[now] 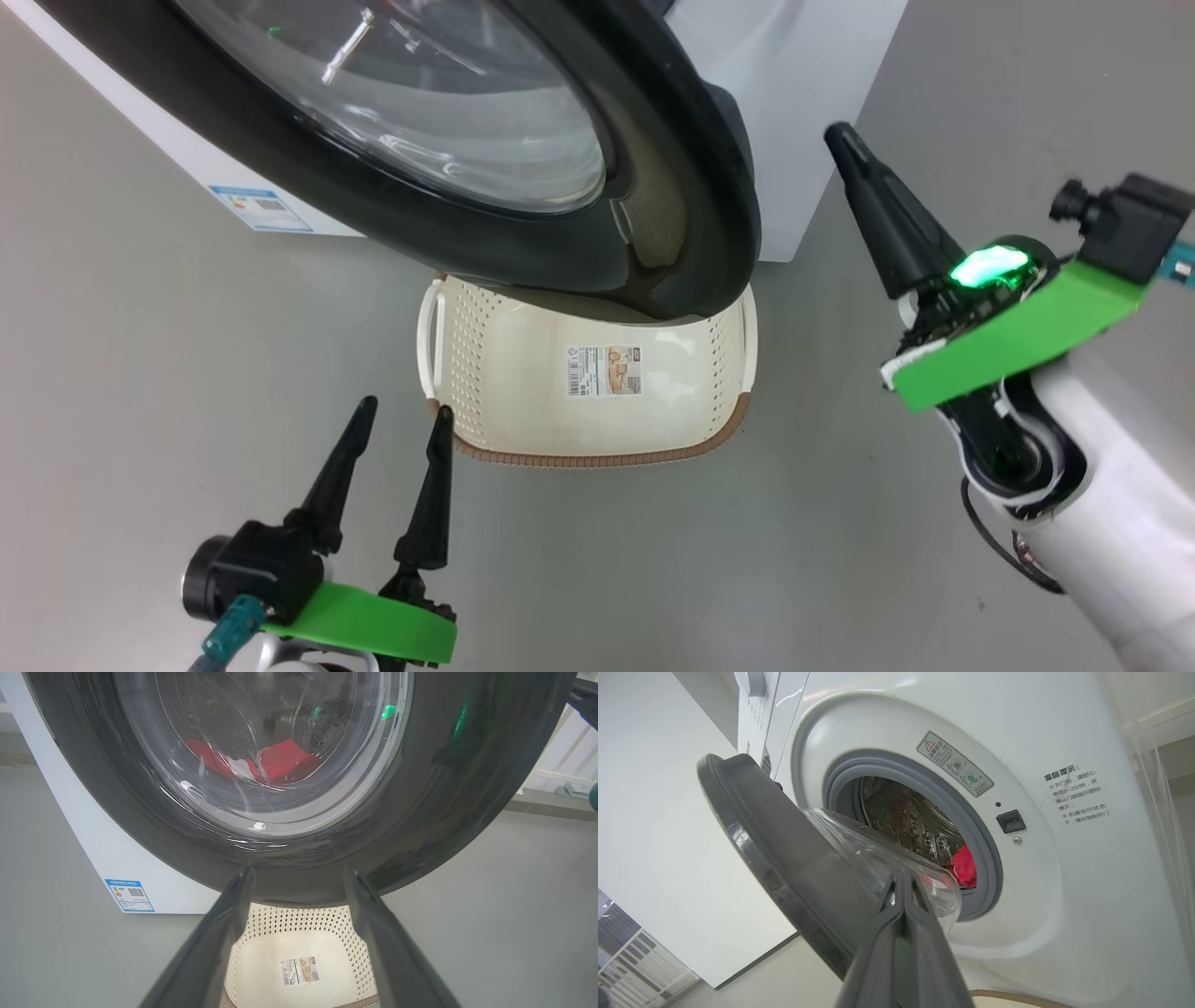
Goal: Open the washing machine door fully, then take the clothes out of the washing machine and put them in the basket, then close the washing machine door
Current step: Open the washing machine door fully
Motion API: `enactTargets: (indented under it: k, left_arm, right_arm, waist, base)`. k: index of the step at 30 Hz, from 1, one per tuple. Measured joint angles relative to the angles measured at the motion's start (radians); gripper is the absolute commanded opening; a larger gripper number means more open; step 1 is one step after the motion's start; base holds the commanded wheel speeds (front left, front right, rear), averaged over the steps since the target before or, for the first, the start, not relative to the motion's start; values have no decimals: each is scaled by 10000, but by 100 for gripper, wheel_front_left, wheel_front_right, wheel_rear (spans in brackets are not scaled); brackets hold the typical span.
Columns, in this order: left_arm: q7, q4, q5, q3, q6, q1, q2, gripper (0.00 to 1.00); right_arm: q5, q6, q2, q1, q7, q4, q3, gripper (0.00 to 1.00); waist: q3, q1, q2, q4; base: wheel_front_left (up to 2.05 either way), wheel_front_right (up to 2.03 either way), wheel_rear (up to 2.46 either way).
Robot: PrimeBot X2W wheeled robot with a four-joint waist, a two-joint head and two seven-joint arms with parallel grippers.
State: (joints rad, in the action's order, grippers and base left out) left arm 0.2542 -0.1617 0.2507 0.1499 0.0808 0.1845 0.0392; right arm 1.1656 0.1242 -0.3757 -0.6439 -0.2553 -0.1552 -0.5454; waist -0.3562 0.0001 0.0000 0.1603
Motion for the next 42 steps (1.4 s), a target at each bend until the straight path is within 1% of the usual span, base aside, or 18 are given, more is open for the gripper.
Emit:
enactTargets:
  k: [2, 7, 12, 16, 22, 29, 36, 42]
  left_arm:
    - [0, 4, 54, 29, 0, 2, -2, 100]
    - [0, 21, 61, 111, -2, 27, -2, 100]
    - [0, 27, 121, 165, -2, 96, -2, 100]
    - [0, 23, 140, 198, -2, 302, -2, 100]
    - [0, 2, 151, 280, -8, 303, -2, 100]
    - [0, -23, 167, 343, -12, 282, -2, 100]
    - [0, -25, 205, 364, -27, 186, 0, 100]
    - [0, -6, 224, 364, -105, -38, 0, 100]
  right_arm:
    - [976, 0, -238, -390, 102, -15, -439, 0]
    - [2621, 0, -708, -1172, 811, -38, -1118, 0]
    - [3728, 0, -899, -1589, 1793, -79, -1434, 0]
    - [4531, 0, -907, -1696, 2780, -249, -1450, 0]
    - [4999, -6, -915, -1839, 3845, -391, -1358, 0]
    - [5047, -12, -830, -1682, 4784, -477, -1306, 0]
    - [5049, -12, -564, -1113, 5340, -376, -1315, 0]
    - [5032, -12, -387, -773, 5668, -297, -1170, 0]
  waist:
    - [-45, 0, 0, 32]
    - [-192, -1, 0, 112]
    - [-359, 0, 0, 206]
    - [-443, -1, 0, 286]
    - [-431, 0, 0, 358]
    - [-188, 0, 0, 418]
    - [107, 0, 0, 511]
    - [371, 0, 0, 746]
  base:
    - [0, 0, 0]
    - [0, 0, 0]
    - [0, 0, 0]
    - [0, 0, 0]
    - [0, 0, 0]
    - [0, 0, 0]
    - [0, 0, 0]
    - [0, 0, 0]
